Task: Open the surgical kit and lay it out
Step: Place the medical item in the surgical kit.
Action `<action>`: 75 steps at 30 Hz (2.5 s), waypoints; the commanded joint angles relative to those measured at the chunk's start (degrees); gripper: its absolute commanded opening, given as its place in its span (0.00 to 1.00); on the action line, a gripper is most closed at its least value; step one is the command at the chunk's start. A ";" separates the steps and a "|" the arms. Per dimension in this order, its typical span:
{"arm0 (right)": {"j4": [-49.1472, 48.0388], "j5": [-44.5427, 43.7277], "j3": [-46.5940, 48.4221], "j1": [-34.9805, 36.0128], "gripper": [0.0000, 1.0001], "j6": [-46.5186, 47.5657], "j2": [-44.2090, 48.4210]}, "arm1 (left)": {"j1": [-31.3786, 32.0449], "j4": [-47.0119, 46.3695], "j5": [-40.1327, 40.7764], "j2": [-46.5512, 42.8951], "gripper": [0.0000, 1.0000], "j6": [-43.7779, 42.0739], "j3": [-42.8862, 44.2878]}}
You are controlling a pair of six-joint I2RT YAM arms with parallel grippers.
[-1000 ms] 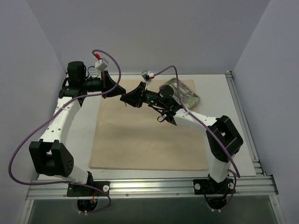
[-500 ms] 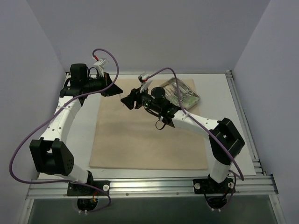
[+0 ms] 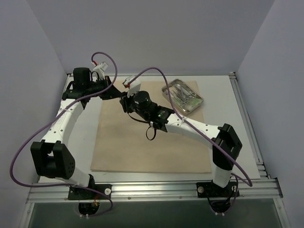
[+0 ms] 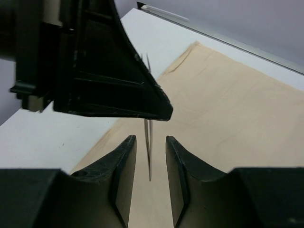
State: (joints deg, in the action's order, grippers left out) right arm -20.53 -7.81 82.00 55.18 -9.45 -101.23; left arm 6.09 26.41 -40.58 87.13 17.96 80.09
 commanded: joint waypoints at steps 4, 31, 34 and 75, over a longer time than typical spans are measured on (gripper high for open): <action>5.06 -2.65 4.31 -0.60 0.28 0.84 -3.62 | 0.77 -1.45 0.41 -0.47 0.02 2.52 -0.03; 14.99 -7.65 -6.93 1.42 0.00 -32.54 -4.50 | -2.74 11.64 12.03 -3.64 0.94 -20.14 2.79; 19.12 -11.42 -10.09 3.61 0.00 -38.52 -4.33 | -7.21 11.82 8.60 -4.34 0.94 -21.38 1.39; 23.61 -12.49 -14.50 7.14 0.20 -44.07 -9.16 | -10.66 10.85 3.40 -5.57 0.94 -22.79 -0.91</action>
State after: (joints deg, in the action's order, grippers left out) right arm 0.25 -17.98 66.43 61.98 -53.84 -110.06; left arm -4.45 37.56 -35.09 82.08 -4.19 78.83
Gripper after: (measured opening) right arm 0.199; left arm 0.938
